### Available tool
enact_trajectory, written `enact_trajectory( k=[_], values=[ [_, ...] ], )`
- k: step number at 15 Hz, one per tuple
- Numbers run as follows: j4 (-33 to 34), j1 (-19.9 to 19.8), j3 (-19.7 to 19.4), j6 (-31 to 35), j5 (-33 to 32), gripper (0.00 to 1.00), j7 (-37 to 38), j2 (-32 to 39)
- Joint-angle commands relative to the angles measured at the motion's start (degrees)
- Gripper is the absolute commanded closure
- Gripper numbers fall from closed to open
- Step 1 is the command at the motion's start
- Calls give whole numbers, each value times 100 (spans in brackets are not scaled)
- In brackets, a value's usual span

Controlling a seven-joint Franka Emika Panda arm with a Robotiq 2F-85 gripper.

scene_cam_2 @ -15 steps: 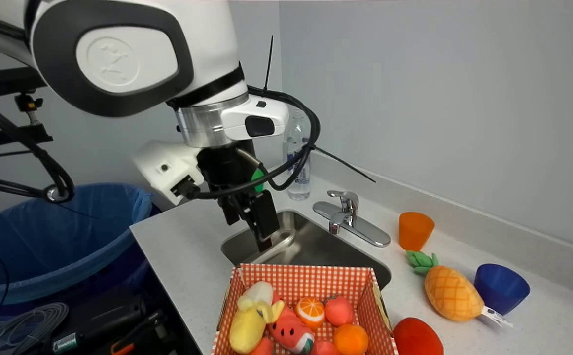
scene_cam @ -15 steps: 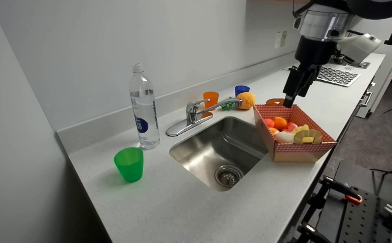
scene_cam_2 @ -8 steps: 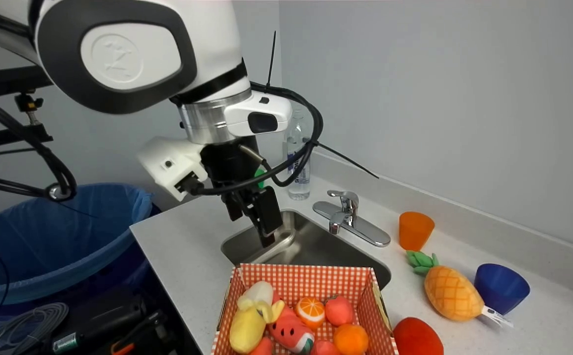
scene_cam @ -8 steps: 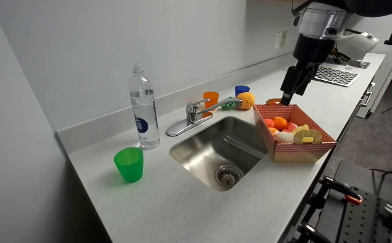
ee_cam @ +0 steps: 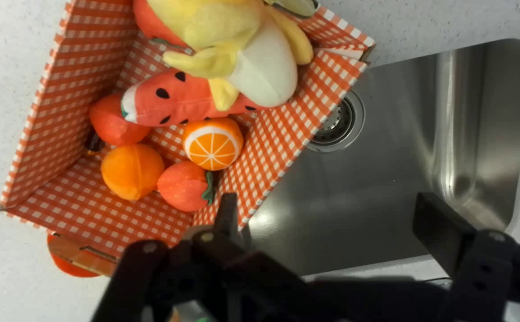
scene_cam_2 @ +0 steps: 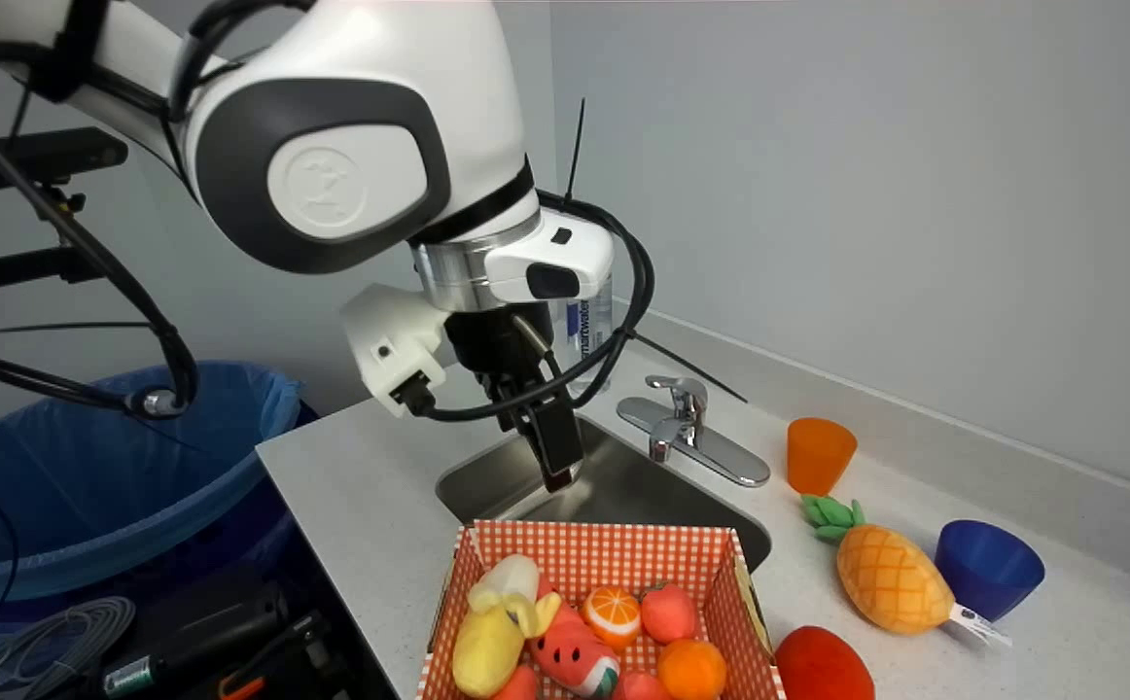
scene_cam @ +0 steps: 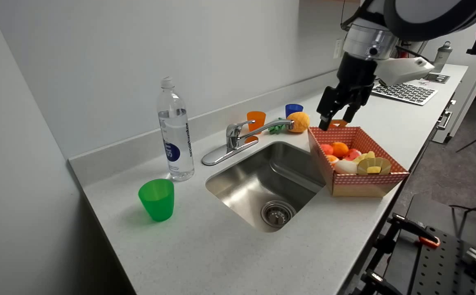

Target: Move the box to the right

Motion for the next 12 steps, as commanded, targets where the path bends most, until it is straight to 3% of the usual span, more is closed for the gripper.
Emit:
enact_trajectory(
  k=[1, 5, 12],
  values=[
    [276, -23, 127, 478, 109, 0, 364, 809],
    [427, 102, 179, 801, 114, 0, 308, 1357],
    [601, 541, 227, 655, 305, 0, -756, 1778]
  ],
)
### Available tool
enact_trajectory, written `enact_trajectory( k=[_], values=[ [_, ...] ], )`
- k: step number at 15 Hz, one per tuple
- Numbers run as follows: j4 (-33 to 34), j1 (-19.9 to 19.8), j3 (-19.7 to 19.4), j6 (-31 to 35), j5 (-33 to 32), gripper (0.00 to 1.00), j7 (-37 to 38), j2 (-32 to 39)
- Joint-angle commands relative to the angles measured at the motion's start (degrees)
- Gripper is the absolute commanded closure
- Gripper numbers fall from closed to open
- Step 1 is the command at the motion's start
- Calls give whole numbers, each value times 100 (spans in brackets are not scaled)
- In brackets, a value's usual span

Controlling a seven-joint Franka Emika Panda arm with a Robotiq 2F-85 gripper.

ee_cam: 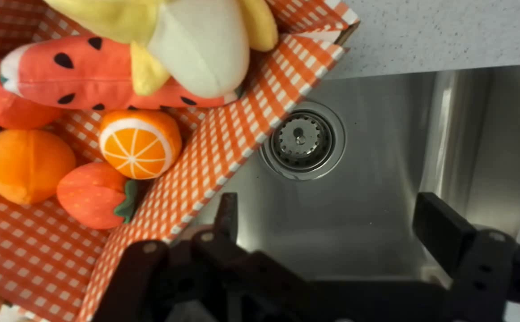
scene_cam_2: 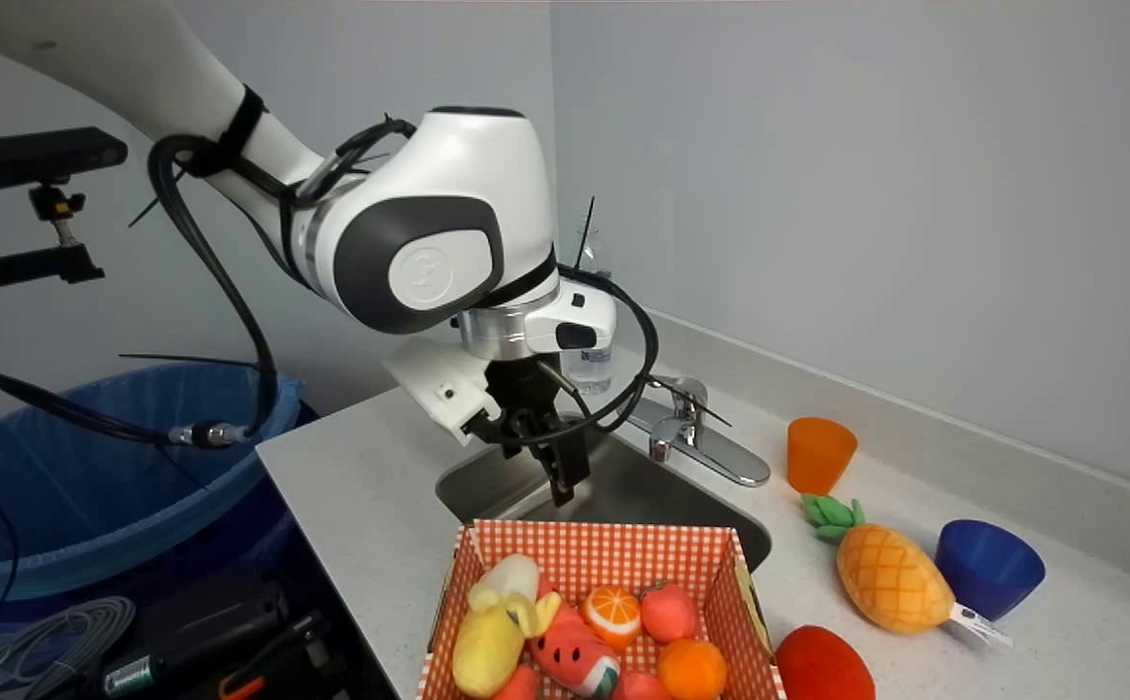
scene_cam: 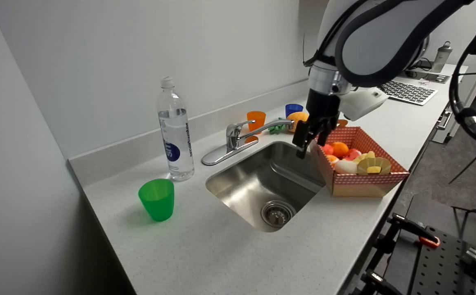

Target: Move the box to the right

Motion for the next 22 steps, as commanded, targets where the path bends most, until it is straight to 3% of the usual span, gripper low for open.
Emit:
enact_trajectory(
  k=[1, 7, 8, 9, 17, 19, 22],
  values=[
    [128, 195, 30, -64, 226, 0, -521, 186],
    [36, 252, 124, -280, 119, 0, -566, 228],
    [13, 252, 138, -317, 104, 9, -547, 212],
    [-25, 251, 150, -301, 77, 26, -546, 199],
    [-262, 156, 148, -669, -306, 88, -419, -33],
    [-307, 100, 119, -751, -485, 100, -372, -141],
    [-346, -55, 22, -829, -727, 100, -295, -320]
  ],
)
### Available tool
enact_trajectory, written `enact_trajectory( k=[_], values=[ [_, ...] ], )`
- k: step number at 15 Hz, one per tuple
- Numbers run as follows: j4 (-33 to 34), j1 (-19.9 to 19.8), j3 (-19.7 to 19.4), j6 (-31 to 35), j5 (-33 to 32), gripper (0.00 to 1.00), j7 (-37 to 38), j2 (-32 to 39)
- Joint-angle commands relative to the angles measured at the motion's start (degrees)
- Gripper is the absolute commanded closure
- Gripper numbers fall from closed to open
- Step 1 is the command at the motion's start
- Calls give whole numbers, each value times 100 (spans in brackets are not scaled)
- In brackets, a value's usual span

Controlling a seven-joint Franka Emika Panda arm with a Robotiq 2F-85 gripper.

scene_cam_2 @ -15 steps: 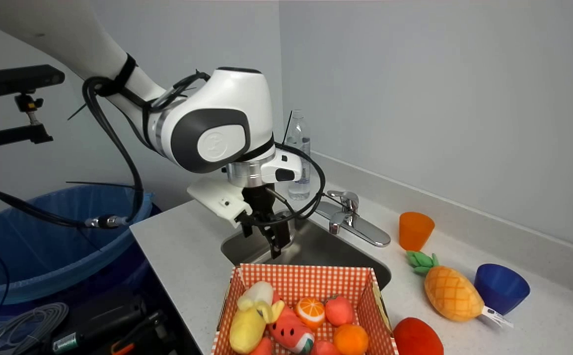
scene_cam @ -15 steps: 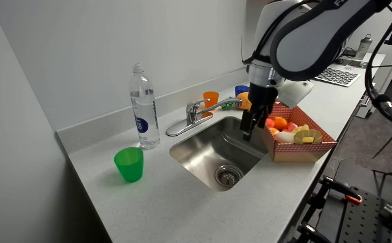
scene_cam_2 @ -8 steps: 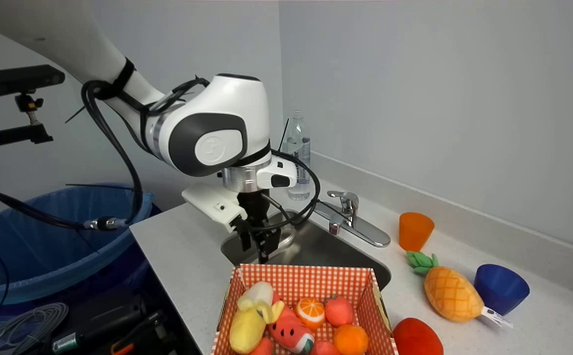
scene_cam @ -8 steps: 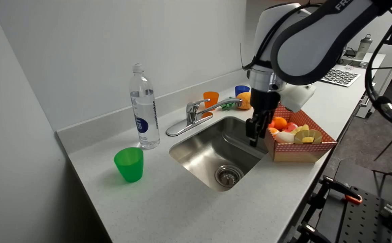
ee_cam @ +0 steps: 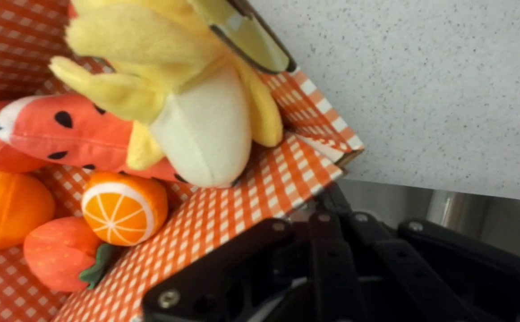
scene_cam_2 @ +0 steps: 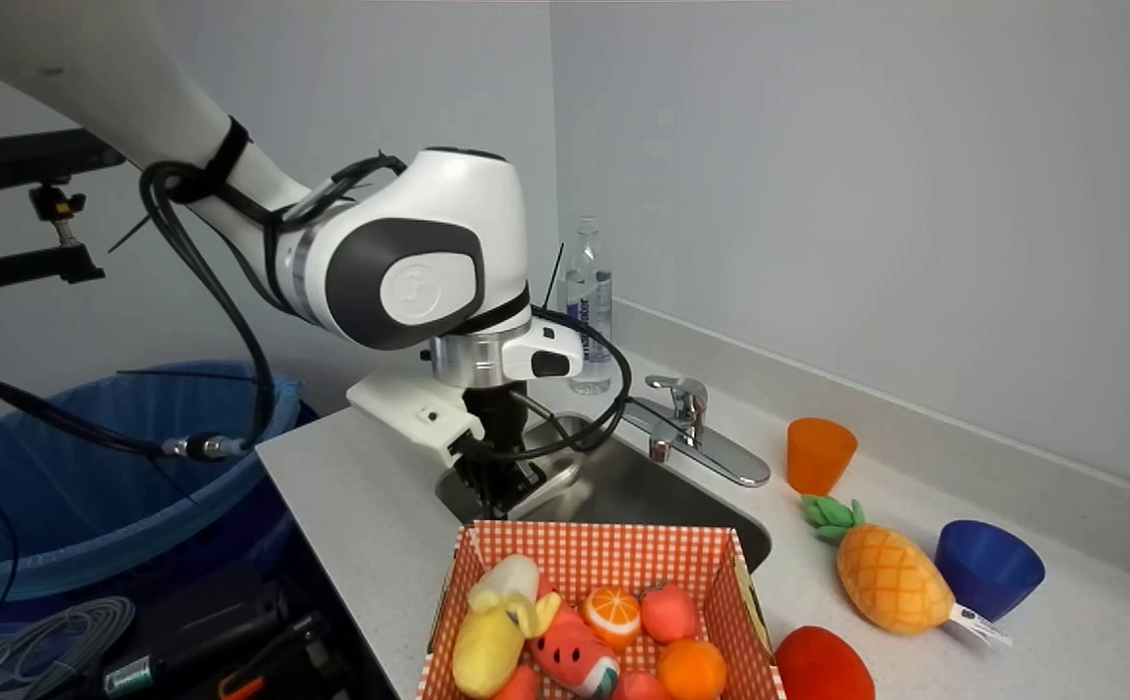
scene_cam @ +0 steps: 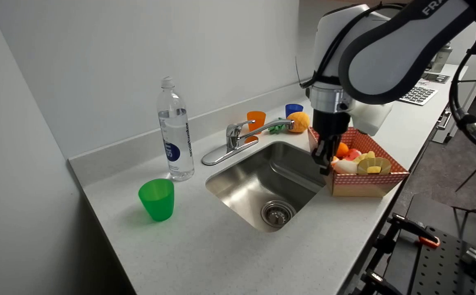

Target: Move the box to the right

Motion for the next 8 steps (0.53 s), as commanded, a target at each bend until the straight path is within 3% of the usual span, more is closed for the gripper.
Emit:
enact_trajectory(
  k=[1, 8],
  values=[
    [-154, -215, -113, -255, -341, 100, 143, -447],
    [-242, -691, -378, -549, -734, 100, 244, -730]
  ],
)
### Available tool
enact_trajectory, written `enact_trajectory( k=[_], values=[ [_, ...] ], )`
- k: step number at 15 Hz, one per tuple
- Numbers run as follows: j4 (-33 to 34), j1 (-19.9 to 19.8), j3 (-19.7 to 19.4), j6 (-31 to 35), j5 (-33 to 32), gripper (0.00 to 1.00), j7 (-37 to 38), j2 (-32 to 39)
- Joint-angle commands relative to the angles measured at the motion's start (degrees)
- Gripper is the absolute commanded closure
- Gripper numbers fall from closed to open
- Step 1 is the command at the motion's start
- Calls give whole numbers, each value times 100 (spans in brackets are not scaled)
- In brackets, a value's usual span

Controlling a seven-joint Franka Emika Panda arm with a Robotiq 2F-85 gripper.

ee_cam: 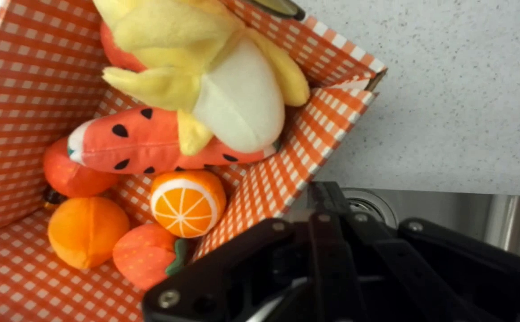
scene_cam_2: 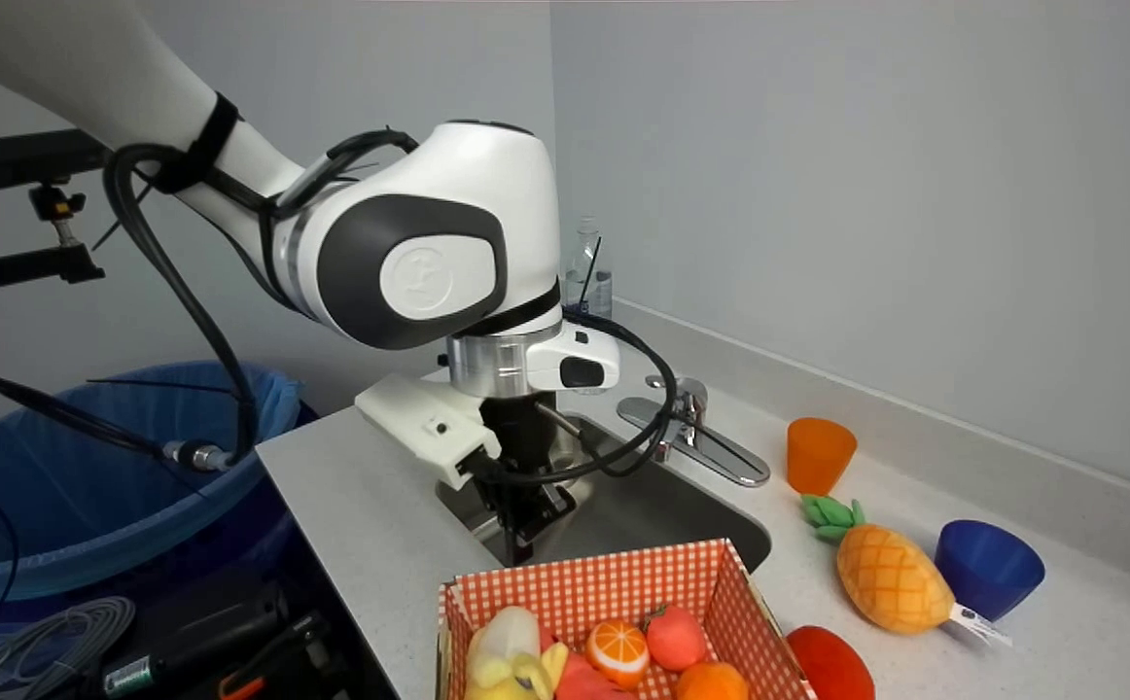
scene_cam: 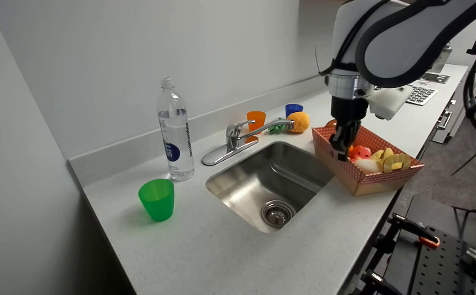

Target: Move the box to the right

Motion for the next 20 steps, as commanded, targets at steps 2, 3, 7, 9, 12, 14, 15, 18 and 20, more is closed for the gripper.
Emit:
enact_trajectory(
  k=[2, 3, 7, 9, 12, 14, 15, 18, 20],
  values=[
    [-202, -313, -150, -162, -352, 100, 207, -341],
    [-225, -369, -185, -161, -370, 100, 207, -355],
    [-260, -570, -290, -148, -451, 100, 252, -384],
    [-263, -636, -322, -142, -494, 100, 282, -387],
    [-264, -711, -338, -137, -565, 100, 343, -402],
    [-260, -754, -343, -140, -598, 100, 403, -413],
    [-254, -776, -352, -142, -606, 100, 436, -419],
    [-258, -827, -368, -128, -620, 100, 531, -454],
    [-290, -831, -378, -102, -570, 100, 551, -508]
  ],
)
